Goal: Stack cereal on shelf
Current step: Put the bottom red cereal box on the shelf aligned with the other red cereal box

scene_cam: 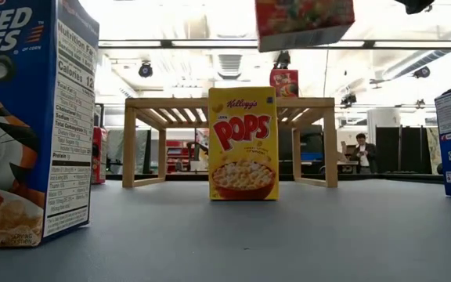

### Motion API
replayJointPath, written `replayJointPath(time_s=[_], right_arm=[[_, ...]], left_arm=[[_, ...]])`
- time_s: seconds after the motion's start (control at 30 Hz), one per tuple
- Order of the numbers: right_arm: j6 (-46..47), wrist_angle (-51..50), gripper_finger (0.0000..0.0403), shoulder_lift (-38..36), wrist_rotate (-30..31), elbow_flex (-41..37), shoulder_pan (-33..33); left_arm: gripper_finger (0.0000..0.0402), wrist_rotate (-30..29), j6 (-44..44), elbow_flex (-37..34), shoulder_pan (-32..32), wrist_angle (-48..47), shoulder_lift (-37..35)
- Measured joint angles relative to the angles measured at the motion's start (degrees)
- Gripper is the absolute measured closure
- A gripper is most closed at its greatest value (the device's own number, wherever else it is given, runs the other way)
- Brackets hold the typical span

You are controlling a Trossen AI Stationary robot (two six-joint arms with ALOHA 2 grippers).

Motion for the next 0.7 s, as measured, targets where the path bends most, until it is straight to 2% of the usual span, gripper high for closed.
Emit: replayJointPath(time_s=[0.1,0.2,0.3,0.5,0.7], right_arm=[[-0.2,-0.5,0.0039,-0.1,3.1,-0.4,1.4],[-0.6,-0.5,0.0039,-0.1,4.5,-0.4,1.7],[-1.0,-0.5,0.0039,-0.1,4.5,-1.0,1.7],[-1.6,-0.6,0.0039,0.0,5.5,-2.6,1.7],[-2.5,-0.4,0.0039,0.0,9.0,-2.5,1.7]], left_arm=[[0.0241,-0.1,4.8,3.3,4.2,-2.4,0.0],[0.0241,0.6,9.4,2.7,9.3,-2.0,-1.4],[0.0241,3.8,12.4,2.7,15.5,-1.4,-2.5],[0.0241,14.4,19.8,2.7,27.0,3.0,-3.3],[0.0241,19.1,24.8,2.7,35.8,6.0,-3.3]])
